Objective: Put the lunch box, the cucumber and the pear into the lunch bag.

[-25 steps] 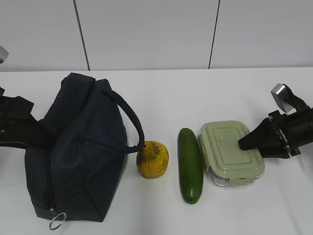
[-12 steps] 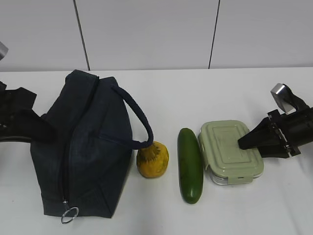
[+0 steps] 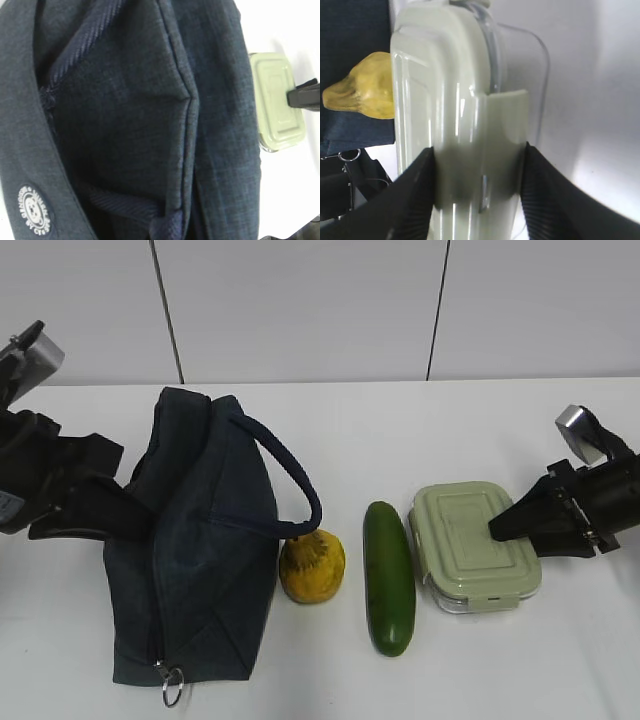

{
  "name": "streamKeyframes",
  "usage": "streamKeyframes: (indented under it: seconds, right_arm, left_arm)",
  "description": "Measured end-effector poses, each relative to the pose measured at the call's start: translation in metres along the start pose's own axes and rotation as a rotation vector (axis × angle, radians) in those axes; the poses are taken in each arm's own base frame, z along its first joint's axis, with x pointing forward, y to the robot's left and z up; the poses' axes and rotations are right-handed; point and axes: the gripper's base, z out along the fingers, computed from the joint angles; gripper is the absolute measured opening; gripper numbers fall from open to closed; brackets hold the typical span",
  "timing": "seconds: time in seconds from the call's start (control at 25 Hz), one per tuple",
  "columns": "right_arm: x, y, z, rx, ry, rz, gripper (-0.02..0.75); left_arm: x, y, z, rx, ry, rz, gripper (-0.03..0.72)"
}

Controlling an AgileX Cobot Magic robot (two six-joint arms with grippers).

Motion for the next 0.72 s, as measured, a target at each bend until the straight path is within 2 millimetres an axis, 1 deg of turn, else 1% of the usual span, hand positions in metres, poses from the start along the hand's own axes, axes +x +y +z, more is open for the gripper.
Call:
streamKeyframes:
  seconds: [0.2,0.4,0.72]
  right_arm:
    - [-0.003,0.01,-0.01,0.056,-0.028,-0.037,0.379]
    - [-0.006,0.022,-0.019,0.068,-0.055,-0.044,0.379]
    - [-0.008,0.037,-0.029,0.076,-0.088,-0.009,0.379]
  left_arm:
    - [0.0,-0.002,0.004,-0.001,0.0,0.012,-0.013]
    - [-0.001,-0.002,0.003,-0.003,-0.004,0.014,-0.013]
    - [-0.001,-0.002,0.003,-0.004,-0.005,0.014,-0.013]
